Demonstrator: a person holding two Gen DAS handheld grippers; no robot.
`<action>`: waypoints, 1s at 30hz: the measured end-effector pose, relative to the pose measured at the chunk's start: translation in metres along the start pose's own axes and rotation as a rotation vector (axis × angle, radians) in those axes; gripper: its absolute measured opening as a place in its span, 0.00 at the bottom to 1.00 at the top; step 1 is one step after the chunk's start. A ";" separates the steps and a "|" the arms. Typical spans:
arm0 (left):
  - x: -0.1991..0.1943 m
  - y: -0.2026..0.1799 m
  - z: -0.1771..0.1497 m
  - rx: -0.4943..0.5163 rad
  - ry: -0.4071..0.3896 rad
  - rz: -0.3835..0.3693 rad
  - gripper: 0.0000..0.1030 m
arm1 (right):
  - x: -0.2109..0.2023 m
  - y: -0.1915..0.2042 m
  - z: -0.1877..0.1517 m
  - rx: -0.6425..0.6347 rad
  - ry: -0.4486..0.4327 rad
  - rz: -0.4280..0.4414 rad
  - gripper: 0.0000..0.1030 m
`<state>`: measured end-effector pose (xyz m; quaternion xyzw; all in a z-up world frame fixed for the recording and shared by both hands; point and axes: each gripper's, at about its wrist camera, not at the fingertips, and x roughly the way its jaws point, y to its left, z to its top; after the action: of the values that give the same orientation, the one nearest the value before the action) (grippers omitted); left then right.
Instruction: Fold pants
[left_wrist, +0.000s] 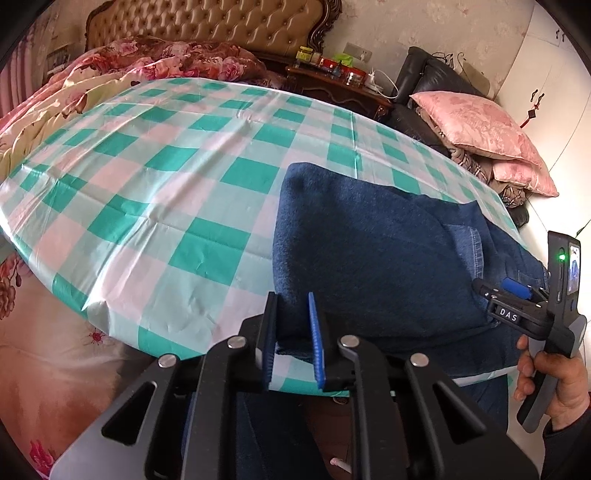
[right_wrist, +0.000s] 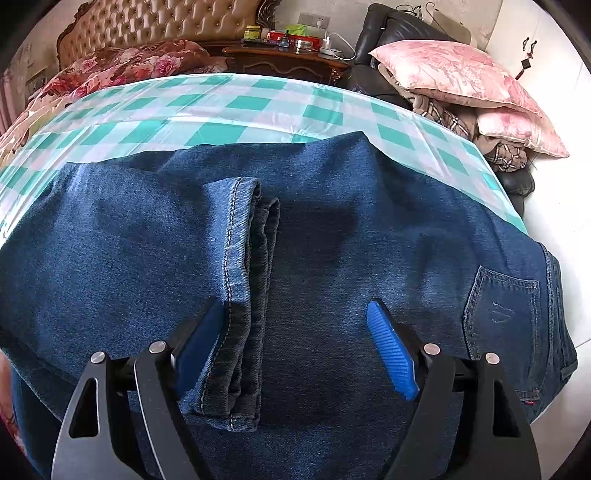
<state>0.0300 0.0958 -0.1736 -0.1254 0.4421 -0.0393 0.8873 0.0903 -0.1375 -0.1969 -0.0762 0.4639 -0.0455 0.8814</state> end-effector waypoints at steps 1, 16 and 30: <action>0.000 0.000 0.000 0.000 -0.002 -0.002 0.16 | 0.000 0.000 0.001 -0.001 0.001 -0.003 0.77; -0.016 -0.029 -0.001 0.139 -0.109 0.058 0.14 | -0.050 0.109 0.108 -0.192 0.061 0.416 0.81; -0.031 -0.035 -0.003 0.126 -0.173 -0.007 0.14 | 0.014 0.244 0.137 -0.461 0.357 0.452 0.13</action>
<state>0.0105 0.0674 -0.1426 -0.0738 0.3603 -0.0590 0.9280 0.2136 0.1130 -0.1743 -0.1594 0.6136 0.2434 0.7340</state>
